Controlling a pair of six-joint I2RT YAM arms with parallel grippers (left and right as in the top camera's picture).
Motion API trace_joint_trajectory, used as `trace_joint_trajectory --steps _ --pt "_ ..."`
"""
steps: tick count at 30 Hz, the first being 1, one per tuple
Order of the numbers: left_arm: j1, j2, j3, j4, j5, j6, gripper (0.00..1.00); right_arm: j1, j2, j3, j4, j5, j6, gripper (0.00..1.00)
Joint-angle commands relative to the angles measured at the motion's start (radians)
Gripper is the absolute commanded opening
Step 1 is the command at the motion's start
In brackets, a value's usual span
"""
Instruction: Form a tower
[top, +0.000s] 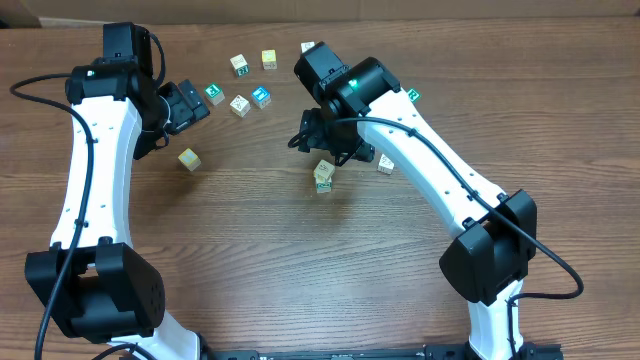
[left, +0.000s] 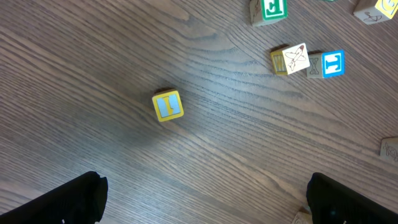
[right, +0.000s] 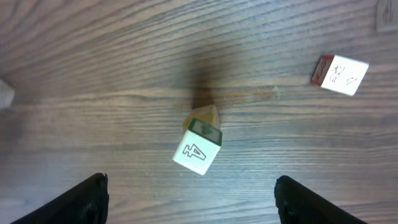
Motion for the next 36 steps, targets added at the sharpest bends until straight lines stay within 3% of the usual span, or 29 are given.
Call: trace_joint_trajectory --steps 1,9,19,36 --pt "-0.002 0.012 0.0 -0.002 -0.006 0.019 1.0 0.042 -0.01 -0.105 0.05 0.013 0.083 0.8" --pt "-0.002 0.012 0.0 -0.002 -0.006 0.019 1.0 0.078 -0.01 -0.228 0.134 0.116 0.139 0.75" --pt "-0.002 0.012 0.0 -0.002 -0.006 0.019 1.0 0.078 -0.01 -0.25 0.189 0.116 0.135 0.55" --pt "-0.002 0.012 0.0 -0.002 -0.006 0.019 1.0 0.078 -0.006 -0.25 0.211 0.116 0.135 0.47"
